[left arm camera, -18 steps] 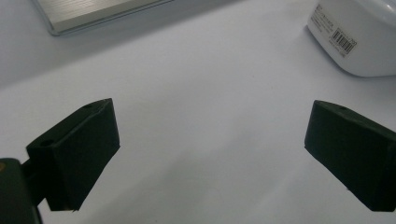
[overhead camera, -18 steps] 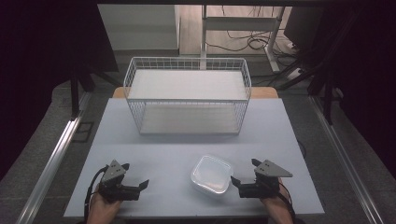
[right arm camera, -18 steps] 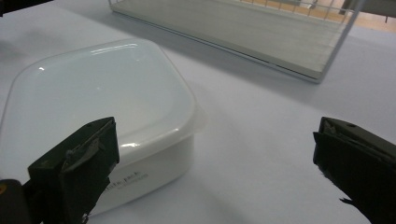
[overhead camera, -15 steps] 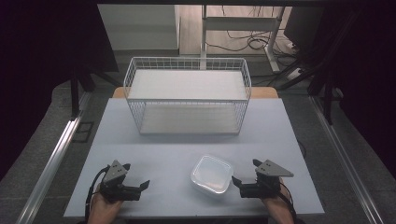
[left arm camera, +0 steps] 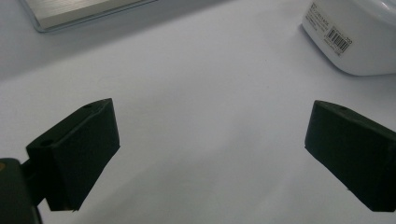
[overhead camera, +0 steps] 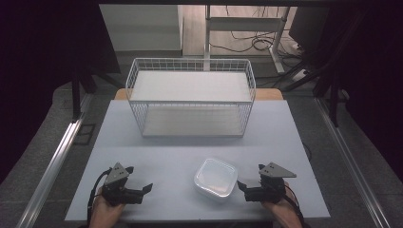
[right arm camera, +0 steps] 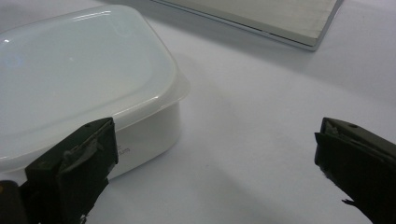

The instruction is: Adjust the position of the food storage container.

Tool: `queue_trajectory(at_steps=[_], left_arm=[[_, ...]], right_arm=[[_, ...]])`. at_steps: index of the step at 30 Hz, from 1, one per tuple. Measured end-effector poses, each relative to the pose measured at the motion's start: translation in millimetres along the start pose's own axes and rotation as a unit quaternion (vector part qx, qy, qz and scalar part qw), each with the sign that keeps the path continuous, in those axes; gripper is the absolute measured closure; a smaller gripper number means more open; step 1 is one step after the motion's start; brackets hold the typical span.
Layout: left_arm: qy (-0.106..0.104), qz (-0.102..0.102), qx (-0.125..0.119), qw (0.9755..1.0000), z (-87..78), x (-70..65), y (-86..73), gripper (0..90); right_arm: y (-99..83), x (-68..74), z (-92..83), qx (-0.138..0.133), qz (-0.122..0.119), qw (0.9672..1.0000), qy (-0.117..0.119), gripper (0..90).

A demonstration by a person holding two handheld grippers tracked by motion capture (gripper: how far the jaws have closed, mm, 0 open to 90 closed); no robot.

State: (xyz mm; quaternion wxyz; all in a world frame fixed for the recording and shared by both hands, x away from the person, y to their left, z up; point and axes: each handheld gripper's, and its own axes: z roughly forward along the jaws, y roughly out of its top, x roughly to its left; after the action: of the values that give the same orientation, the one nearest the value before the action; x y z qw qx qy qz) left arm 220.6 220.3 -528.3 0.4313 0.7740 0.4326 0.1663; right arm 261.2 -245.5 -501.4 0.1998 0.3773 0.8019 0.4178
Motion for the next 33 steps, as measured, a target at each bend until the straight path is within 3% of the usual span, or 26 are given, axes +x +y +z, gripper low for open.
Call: queue_trajectory(at_steps=[3,7,13,15,21,24,26,30,33], left_arm=[[-0.001,0.001,0.0,1.0,0.3,-0.3,0.1,2.8],[-0.003,0.004,0.001,1.0,1.2,-1.7,0.6,2.6],[-0.013,0.004,0.009,0.9999,3.4,-4.4,2.3,2.5],[-0.015,0.004,0.014,0.9998,4.8,-6.1,2.7,2.6],[-0.016,0.009,0.02,0.9996,7.6,-10.2,5.2,3.2],[-0.016,0.009,0.022,0.9996,9.0,-11.0,6.4,3.3],[-0.017,0.009,0.022,0.9996,10.2,-11.5,7.1,3.5],[-0.028,0.001,0.021,0.9994,12.5,-12.1,9.0,3.9],[-0.031,0.004,0.021,0.9993,13.4,-13.2,10.1,4.6]], right_arm=[[0.1,-0.5,-0.3,0.007,-0.002,1.0,-0.005,0.0],[1.0,-0.1,-1.8,0.022,-0.007,0.9997,0.01,0.0],[2.7,3.1,-3.1,0.042,-0.015,0.999,0.012,2.7],[3.9,4.1,-4.2,0.044,-0.011,0.9988,0.017,11.5],[7.4,7.2,-7.1,0.041,-0.008,0.9987,0.03,54.8],[8.8,7.5,-7.0,0.051,-0.006,0.9979,0.04,67.0],[10.7,8.7,-6.3,0.053,-0.013,0.9969,0.056,79.9],[12.3,10.6,-3.8,0.056,-0.017,0.9961,0.066,88.6],[13.7,10.5,0.7,0.068,-0.01,0.9954,0.068,89.7]])
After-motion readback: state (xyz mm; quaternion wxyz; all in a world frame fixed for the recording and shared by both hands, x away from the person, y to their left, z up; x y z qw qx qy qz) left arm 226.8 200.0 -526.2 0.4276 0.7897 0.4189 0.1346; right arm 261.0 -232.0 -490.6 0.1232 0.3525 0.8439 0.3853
